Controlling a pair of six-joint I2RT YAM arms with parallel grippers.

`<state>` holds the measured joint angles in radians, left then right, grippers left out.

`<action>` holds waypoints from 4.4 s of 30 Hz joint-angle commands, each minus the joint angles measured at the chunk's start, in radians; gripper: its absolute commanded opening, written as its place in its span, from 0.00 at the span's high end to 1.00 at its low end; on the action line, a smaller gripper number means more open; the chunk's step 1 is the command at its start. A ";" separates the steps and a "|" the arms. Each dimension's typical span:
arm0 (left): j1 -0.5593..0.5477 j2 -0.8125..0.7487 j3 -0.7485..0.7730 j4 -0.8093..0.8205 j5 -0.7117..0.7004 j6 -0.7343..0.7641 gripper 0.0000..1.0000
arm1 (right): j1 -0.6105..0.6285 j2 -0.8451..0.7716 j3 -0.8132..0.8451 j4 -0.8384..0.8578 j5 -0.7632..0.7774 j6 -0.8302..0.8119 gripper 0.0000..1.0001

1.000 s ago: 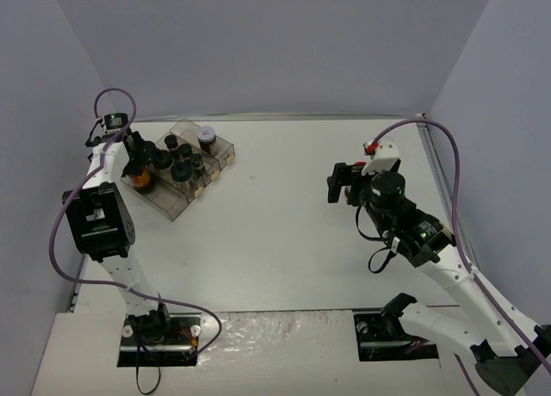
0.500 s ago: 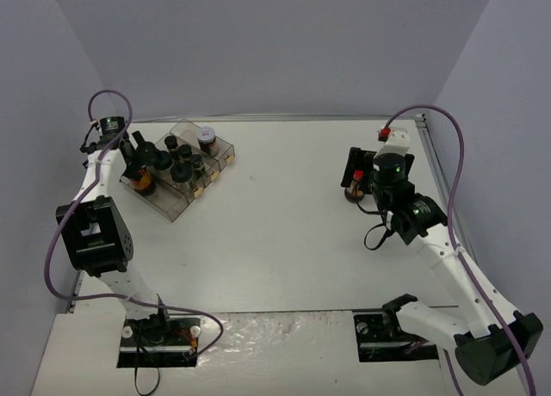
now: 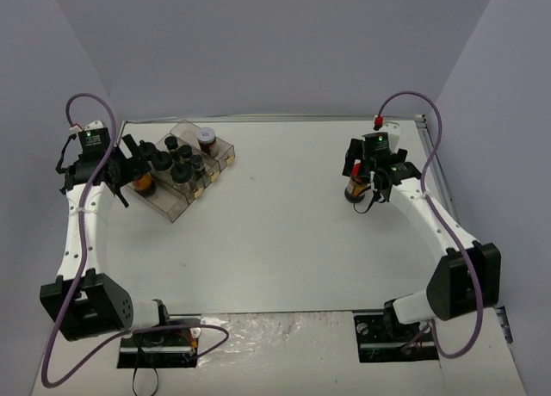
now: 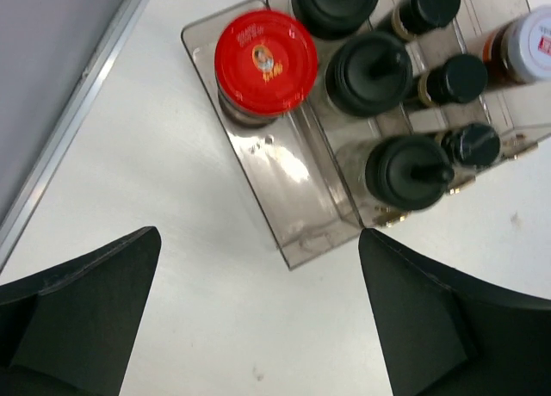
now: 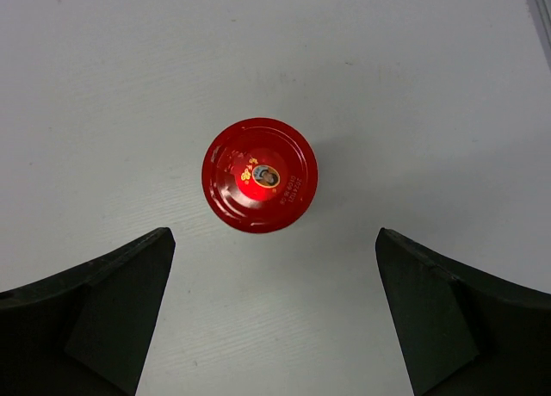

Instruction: Organize the condiment bottles

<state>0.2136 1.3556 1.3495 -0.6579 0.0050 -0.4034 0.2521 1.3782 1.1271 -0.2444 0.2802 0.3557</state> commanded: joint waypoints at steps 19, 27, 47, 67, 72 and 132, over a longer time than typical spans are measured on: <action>-0.242 -0.252 0.041 -0.141 0.167 0.126 0.03 | -0.042 0.259 0.046 0.176 -0.147 -0.099 0.74; -0.303 -0.236 0.113 -0.112 0.215 0.123 0.03 | 0.253 0.167 0.042 0.226 -0.269 -0.209 1.00; -0.437 -0.268 0.044 -0.036 0.248 0.124 0.03 | 0.665 0.364 0.116 0.359 -0.291 -0.377 0.63; -0.740 -0.176 -0.093 0.163 0.101 0.121 0.03 | 0.636 -0.453 -0.182 0.176 0.079 -0.170 0.00; -0.883 -0.066 -0.088 0.225 0.023 0.143 0.03 | 0.590 -0.594 -0.226 0.150 0.188 -0.113 0.00; -0.970 0.292 0.075 0.020 -0.168 0.012 0.03 | 0.498 -0.612 -0.223 0.128 0.087 -0.133 0.00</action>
<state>-0.7770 1.6332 1.3525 -0.6089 -0.1660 -0.3614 0.7586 0.7621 0.8992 -0.1631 0.3758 0.2317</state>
